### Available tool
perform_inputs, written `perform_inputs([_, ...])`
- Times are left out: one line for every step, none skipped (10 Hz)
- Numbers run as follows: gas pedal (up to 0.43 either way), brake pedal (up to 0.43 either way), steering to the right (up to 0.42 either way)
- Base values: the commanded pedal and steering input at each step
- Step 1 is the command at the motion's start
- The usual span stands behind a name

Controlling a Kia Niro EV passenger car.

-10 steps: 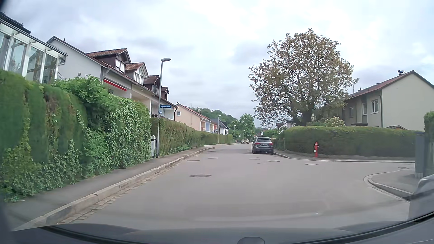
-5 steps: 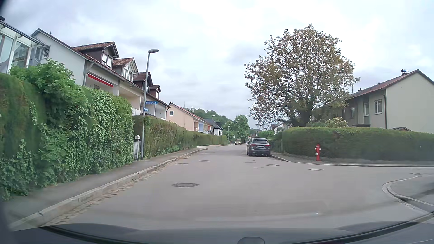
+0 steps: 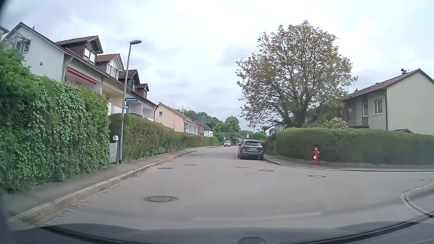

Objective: Follow the waypoints while adhering to traffic rules and regulations

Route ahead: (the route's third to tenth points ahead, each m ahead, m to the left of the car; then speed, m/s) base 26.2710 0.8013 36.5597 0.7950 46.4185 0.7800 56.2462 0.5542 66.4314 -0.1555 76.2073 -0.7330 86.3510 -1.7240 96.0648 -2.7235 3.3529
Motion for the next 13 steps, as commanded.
perform_inputs([0.000, 0.006, 0.078])
perform_inputs([0.000, 0.000, 0.072])
perform_inputs([0.000, 0.000, 0.065])
perform_inputs([0.000, 0.000, 0.062])
perform_inputs([0.000, 0.000, 0.061])
perform_inputs([0.000, 0.000, 0.061])
perform_inputs([0.000, 0.000, 0.060])
perform_inputs([0.000, 0.000, 0.064])
perform_inputs([0.000, 0.000, 0.074])
perform_inputs([0.000, 0.000, 0.084])
perform_inputs([0.000, 0.000, 0.087])
perform_inputs([0.000, 0.000, 0.085])
perform_inputs([0.000, 0.000, 0.080])
